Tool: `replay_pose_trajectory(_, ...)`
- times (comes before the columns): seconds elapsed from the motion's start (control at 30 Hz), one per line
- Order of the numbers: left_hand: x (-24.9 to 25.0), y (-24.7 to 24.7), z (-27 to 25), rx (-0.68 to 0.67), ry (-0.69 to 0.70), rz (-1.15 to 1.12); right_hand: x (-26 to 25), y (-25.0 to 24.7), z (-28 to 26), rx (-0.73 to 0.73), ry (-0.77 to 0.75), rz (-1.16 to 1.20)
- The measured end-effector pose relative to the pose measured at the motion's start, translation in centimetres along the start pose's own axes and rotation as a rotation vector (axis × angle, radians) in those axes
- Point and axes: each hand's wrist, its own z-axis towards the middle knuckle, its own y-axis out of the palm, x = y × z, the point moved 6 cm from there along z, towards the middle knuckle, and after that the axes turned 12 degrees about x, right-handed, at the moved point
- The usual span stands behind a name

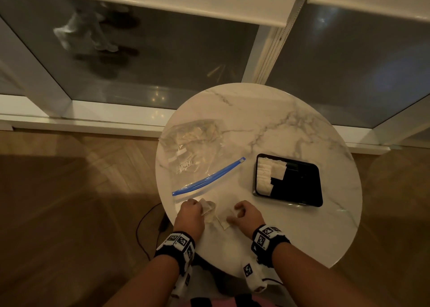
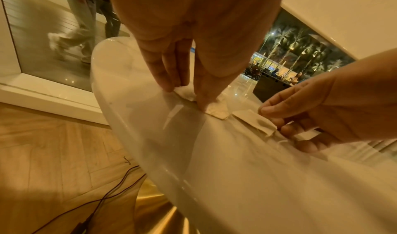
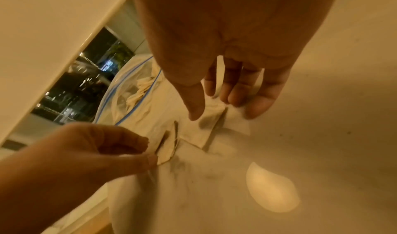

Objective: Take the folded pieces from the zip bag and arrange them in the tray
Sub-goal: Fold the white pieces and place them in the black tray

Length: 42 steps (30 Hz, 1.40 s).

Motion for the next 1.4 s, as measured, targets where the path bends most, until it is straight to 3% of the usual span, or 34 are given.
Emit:
replay_pose_trajectory(0.2, 0.2, -2.3, -0.2, 0.092, -0.064, -0.047, -1.3, 1.1, -0.5, 0.012, -0.08, -0.194)
replay_pose_trajectory(0.37, -0.4, -4.2, -0.8, 0.153, -0.258, -0.387, -1.5, 0.8, -0.5, 0.016, -0.081, -0.217)
replay_pose_trajectory(0.6, 0.5, -5.0, -1.9, 0.134, -0.515, -0.909, -0.8, -0.3, -0.2, -0.023, -0.042, 0.11)
replay_pose_trajectory(0.77, 1.1, -4.0, -1.7, 0.104, -0.69, -1.097, -3.6, -2.8, -1.5, -0.146, -0.091, 0.425)
replay_pose_trajectory(0.87, 2.5, -4.1, -1.5, 0.137, -0.683, -1.086, -5.3, -5.1, -1.7, -0.178, -0.119, 0.551)
replay_pose_trajectory(1.07, 7.5, -4.1, -1.0, 0.085, -0.508, -0.922, -6.5, -8.7, -1.6, -0.21, -0.164, 0.661)
replay_pose_trajectory(1.23, 11.8, -3.7, -0.6, -0.008, -0.462, -0.96, -6.2, -11.8, -0.8, -0.155, -0.226, 0.636)
replay_pose_trajectory(1.4, 14.5, -3.1, -0.7, 0.023, -0.44, -1.027, -5.0, -14.3, 0.3, -0.046, -0.196, 0.668)
